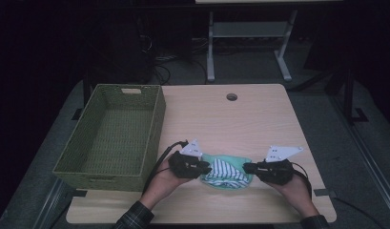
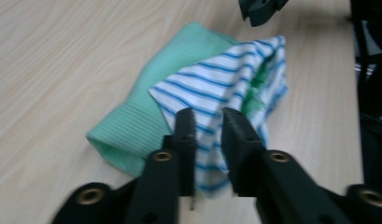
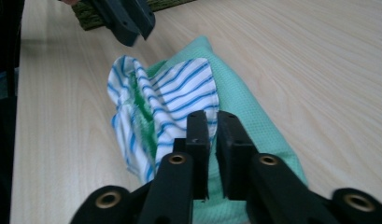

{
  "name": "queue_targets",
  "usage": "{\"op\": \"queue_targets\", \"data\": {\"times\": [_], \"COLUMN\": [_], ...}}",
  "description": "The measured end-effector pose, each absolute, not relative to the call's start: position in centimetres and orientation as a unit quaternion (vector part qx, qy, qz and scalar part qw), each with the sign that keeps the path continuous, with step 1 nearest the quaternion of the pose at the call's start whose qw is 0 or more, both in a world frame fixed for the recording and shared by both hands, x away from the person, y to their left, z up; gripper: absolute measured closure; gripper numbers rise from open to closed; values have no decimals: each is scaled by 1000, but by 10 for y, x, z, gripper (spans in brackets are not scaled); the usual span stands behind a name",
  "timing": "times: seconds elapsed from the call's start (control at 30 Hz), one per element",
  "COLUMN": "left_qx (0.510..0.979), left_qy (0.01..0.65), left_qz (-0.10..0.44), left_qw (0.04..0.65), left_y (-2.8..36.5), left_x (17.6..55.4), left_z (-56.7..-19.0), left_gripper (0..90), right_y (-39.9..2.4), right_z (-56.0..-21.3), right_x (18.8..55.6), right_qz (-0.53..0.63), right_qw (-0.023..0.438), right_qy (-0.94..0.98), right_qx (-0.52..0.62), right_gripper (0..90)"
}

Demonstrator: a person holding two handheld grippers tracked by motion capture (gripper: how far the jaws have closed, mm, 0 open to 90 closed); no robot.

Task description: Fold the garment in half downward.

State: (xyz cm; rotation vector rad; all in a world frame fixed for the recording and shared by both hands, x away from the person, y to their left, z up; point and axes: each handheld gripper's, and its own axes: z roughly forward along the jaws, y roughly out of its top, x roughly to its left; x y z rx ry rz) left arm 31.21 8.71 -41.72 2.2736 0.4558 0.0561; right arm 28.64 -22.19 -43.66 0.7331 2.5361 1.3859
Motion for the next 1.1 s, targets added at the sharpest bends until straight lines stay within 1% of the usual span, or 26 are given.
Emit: {"op": "queue_targets", "data": {"times": [0.03,0.1,0.3,0.57,0.67,0.9,1.1], "left_qx": [898,902,914,926,934,932,915], "left_qy": [182,181,161,148,141,150,174], "left_qz": [16,2,-15,-10,2,9,-1], "left_qw": [399,392,373,347,328,330,363], "left_y": [85,79,68,65,64,67,70], "left_x": [314,316,306,299,298,303,305], "left_z": [-419,-425,-437,-448,-452,-451,-440], "left_gripper": [809,831,831,831,831,833,843], "right_y": [-219,-214,-203,-198,-194,-193,-198], "right_z": [-437,-439,-448,-461,-464,-462,-452], "right_x": [289,291,285,275,271,272,281], "right_qz": [461,457,440,419,413,422,438], "right_qw": [79,74,49,29,23,23,35], "right_qy": [849,853,869,883,887,884,871], "right_qx": [246,242,221,210,203,200,219], "right_gripper": [853,863,882,892,898,898,899]}}
